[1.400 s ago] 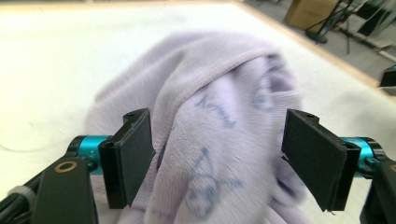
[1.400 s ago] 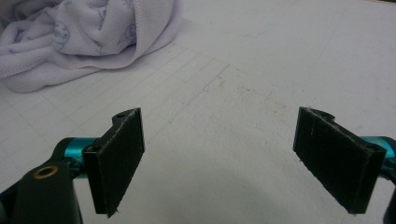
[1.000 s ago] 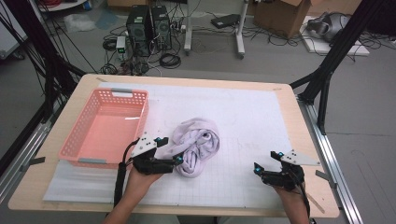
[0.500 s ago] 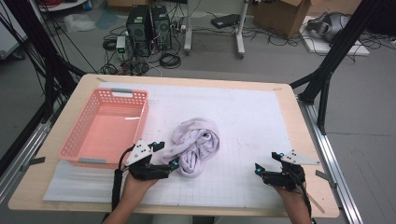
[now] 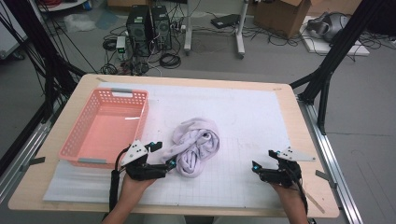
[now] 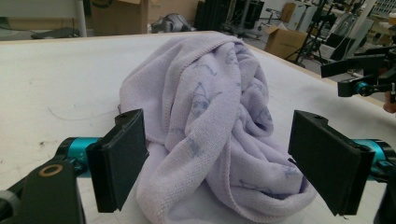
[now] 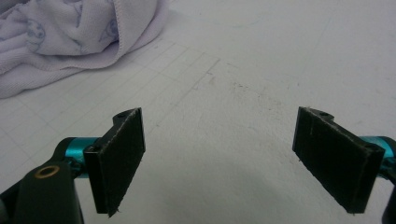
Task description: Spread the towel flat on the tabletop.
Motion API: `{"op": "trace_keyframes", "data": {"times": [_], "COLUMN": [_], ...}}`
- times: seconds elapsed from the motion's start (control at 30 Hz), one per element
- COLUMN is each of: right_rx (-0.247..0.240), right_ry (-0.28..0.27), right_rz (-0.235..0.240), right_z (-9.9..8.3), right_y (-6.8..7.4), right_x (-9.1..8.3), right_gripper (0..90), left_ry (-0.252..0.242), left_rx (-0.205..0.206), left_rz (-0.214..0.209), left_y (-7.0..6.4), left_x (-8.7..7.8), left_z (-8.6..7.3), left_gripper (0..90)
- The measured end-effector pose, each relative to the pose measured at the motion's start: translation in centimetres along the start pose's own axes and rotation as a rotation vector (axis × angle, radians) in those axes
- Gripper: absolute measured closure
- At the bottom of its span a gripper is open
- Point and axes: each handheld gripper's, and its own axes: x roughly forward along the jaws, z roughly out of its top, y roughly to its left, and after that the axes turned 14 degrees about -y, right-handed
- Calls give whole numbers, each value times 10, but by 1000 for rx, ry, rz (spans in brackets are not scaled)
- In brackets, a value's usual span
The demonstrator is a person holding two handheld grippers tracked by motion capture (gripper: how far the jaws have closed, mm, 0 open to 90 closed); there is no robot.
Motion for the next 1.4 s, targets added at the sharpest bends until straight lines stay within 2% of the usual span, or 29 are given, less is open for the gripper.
{"op": "trace_keyframes", "data": {"times": [0.2,0.37,0.5,0.7,0.9,0.97,1.13,1.2,1.23,1.27,1.3,1.33,1.4], "right_rx": [5,9,20,6,-14,-32,-34,-53,-70,-55,-35,-36,-53], "right_ry": [2,18,41,47,72,88,130,168,168,167,171,173,186], "right_rz": [-1,-1,38,105,182,189,214,196,173,188,205,207,203], "right_z": [-1,0,2,6,10,13,20,20,20,21,21,21,23], "right_y": [1,4,9,21,37,44,66,74,77,77,77,76,74], "right_x": [-4,3,12,27,53,67,106,121,124,125,125,124,119], "right_gripper": [157,156,158,301,434,463,495,558,617,708,746,812,851], "left_ry": [1,12,27,46,109,134,184,208,217,229,248,265,278], "left_rx": [-5,-4,-9,-10,-10,-14,-24,-32,-37,-34,-33,-34,-16], "left_rz": [-4,-7,-8,-8,-2,-6,2,9,10,11,9,0,0], "left_y": [0,1,1,0,0,0,3,4,4,4,4,4,2], "left_x": [2,2,-1,-3,4,8,16,18,19,20,21,22,22], "left_z": [0,-1,-4,-6,-12,-14,-18,-18,-18,-19,-19,-19,-19], "left_gripper": [204,214,235,288,352,358,387,425,462,522,599,697,814]}}
